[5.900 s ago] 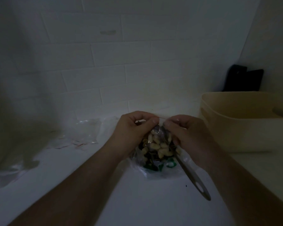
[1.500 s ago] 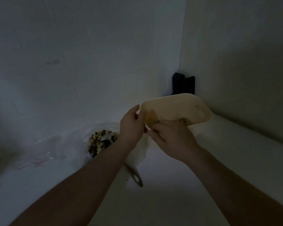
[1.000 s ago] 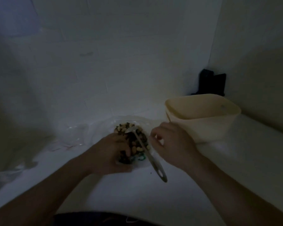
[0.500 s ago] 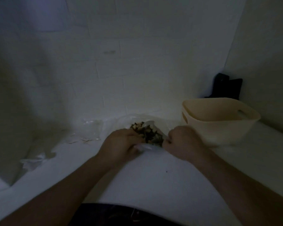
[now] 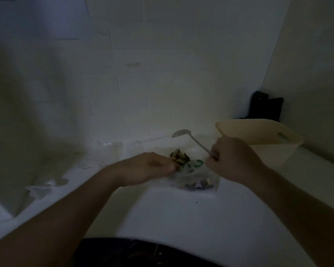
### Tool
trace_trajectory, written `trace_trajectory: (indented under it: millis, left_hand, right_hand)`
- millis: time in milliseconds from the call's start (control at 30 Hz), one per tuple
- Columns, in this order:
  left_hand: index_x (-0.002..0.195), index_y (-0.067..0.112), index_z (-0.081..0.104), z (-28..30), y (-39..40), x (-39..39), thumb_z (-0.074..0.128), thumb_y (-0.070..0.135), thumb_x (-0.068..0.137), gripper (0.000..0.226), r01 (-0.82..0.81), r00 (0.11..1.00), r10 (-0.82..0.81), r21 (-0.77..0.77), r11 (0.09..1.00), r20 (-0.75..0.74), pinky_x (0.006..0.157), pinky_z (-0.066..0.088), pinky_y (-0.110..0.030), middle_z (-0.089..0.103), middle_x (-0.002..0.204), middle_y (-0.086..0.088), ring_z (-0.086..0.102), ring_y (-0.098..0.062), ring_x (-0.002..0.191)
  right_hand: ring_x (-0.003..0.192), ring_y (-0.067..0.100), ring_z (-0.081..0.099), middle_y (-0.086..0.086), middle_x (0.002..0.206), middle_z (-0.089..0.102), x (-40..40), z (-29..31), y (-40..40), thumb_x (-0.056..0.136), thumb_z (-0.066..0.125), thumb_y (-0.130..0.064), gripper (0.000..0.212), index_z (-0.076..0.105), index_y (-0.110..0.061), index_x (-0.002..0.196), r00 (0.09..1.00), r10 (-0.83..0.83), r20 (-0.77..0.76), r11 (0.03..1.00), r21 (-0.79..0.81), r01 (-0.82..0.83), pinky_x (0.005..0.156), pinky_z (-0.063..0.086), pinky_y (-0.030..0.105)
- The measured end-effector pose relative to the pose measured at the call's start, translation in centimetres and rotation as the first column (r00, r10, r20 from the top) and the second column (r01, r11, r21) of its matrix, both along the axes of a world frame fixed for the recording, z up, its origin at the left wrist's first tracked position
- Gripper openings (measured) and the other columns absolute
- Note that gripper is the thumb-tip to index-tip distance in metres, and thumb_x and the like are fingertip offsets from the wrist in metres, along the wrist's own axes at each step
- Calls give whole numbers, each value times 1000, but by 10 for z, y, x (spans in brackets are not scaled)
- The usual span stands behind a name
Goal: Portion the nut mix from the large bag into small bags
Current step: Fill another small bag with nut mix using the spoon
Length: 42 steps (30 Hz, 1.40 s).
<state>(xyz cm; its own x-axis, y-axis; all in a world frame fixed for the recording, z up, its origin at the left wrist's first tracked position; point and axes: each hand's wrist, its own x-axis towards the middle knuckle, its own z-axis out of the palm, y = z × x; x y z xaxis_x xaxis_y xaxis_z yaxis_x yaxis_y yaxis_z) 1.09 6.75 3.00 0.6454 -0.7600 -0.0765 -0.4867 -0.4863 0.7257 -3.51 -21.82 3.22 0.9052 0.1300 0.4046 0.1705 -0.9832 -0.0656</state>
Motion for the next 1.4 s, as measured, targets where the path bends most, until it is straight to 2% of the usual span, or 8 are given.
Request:
trace_trajectory:
  millis: [67, 167, 300, 500, 767, 967, 1167, 1400]
  left_hand:
    - [109, 34, 79, -1, 2, 0, 48, 73, 96, 52, -141, 977, 124, -85, 986, -174, 93, 60, -34, 79, 110, 5, 75, -15, 101]
    - [105, 26, 80, -3, -1, 14, 63, 46, 102, 26, -274, 914, 228, 97, 957, 336, 79, 61, -29, 78, 96, 7, 72, -8, 76]
    - [112, 35, 78, -14, -16, 29, 64, 54, 97, 28, -458, 684, 150, 261, 850, 714, 91, 54, -38, 62, 113, -1, 56, -24, 109]
    - [141, 18, 60, -30, -46, 57, 66, 29, 99, 44, -502, 823, 234, 469, 726, 518, 111, 44, -44, 40, 155, -12, 44, -36, 139]
    - [162, 6, 29, 2, -39, 65, 62, -7, 88, 82, -443, 720, 316, 59, 894, 618, 123, 22, -31, 29, 169, -13, 33, -28, 153]
    - [166, 14, 20, -17, -32, 55, 73, 12, 90, 93, -431, 823, 307, 173, 886, 478, 126, 26, -39, 14, 173, -12, 22, -32, 157]
    - [109, 18, 80, -29, -33, 38, 80, 17, 69, 40, -363, 358, 172, -33, 931, 918, 83, 47, -46, 65, 126, -13, 56, -40, 110]
    - [132, 33, 57, -63, -25, 29, 24, 103, 60, 106, -583, 692, 272, 296, 757, 669, 114, 23, -55, 54, 142, 3, 41, -31, 137]
  right_hand:
    - [52, 12, 37, -2, 61, 38, -11, -12, -3, 76, 53, -36, 34, 36, -20, 51, 993, 37, 111, 998, 43, -42, 47, 23, 29]
    - [53, 19, 43, -1, 61, 42, -22, -26, -8, 72, 48, -36, 29, 47, -15, 51, 984, 91, 153, 995, 31, -96, 47, 36, 33]
    - [57, 19, 39, -10, 61, 23, -25, -43, -12, 71, 50, -33, 26, 35, -24, 51, 968, 236, 87, 972, -22, -235, 47, 38, 35]
    - [61, 15, 33, -11, 61, 20, -16, -67, -12, 72, 43, -47, 37, 19, -31, 51, 992, 128, 2, 991, -36, -127, 53, 23, 26]
    - [61, 19, 33, -11, 63, 16, -11, -61, -14, 72, 51, -38, 33, 32, -21, 52, 995, -19, 93, 999, 30, 16, 52, 30, 28]
    - [66, 16, 34, -8, 66, 26, -11, -62, -6, 80, 63, -31, 40, 34, -22, 54, 996, -92, 18, 996, -3, 92, 53, 28, 25]
    - [82, 19, 38, -5, 79, 37, -9, -53, 15, 85, 58, -42, 30, 64, -19, 67, 990, -139, 23, 988, -60, 140, 59, 33, 30]
    - [78, 19, 45, -4, 80, 39, 20, -62, 29, 93, 52, -45, 33, 71, -18, 88, 985, -109, -135, 994, -44, 104, 65, 34, 32]
